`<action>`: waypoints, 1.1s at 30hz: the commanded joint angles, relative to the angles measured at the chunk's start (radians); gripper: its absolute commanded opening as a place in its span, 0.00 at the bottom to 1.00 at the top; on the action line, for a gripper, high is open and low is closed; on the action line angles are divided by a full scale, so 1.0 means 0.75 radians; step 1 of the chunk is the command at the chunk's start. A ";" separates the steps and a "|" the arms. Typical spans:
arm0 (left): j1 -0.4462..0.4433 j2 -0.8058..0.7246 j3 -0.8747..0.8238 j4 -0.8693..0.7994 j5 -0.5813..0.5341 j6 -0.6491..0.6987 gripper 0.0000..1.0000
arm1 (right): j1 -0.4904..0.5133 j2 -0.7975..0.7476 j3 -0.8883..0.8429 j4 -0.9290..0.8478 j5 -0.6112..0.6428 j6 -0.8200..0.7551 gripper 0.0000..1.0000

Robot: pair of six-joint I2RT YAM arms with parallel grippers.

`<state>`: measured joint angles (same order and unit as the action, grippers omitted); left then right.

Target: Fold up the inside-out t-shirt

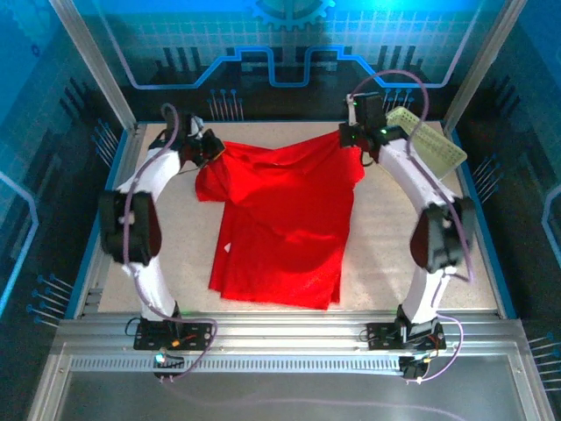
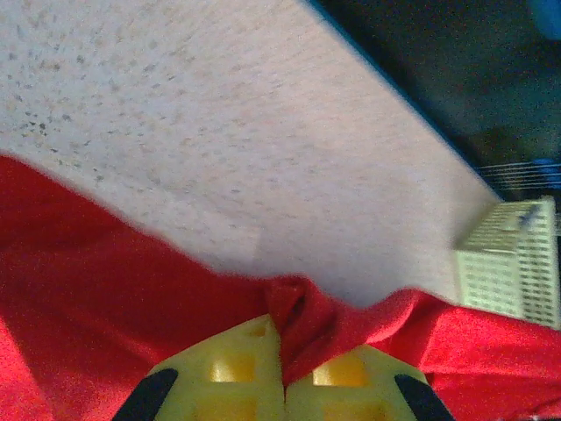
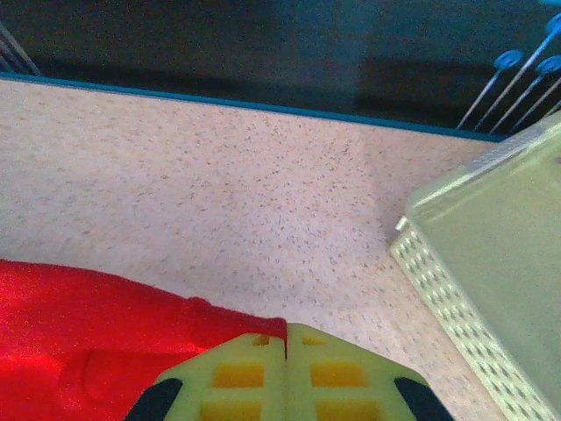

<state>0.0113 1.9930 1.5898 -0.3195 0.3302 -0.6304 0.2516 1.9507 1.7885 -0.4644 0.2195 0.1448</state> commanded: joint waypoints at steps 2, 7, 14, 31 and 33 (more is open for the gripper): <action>0.012 0.299 0.461 -0.201 -0.077 0.050 0.25 | -0.050 0.362 0.526 -0.119 0.043 0.046 0.28; 0.013 0.515 1.010 -0.638 -0.341 0.180 0.69 | -0.070 0.724 1.198 -0.497 0.126 0.047 0.74; -0.006 0.161 0.635 -0.620 -0.519 0.248 0.82 | -0.012 0.266 0.480 -0.241 0.024 0.012 0.77; -0.456 -0.841 -0.933 -0.208 -0.450 0.094 0.74 | 0.137 -0.793 -1.108 0.021 -0.280 0.317 0.75; -0.527 -0.825 -0.989 -0.163 -0.431 0.076 0.71 | 0.145 -0.787 -1.180 0.030 -0.317 0.363 0.74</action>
<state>-0.3302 1.3769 0.8986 -0.5179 -0.0521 -0.5354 0.3424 1.3602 0.9619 -0.4850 0.0799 0.3408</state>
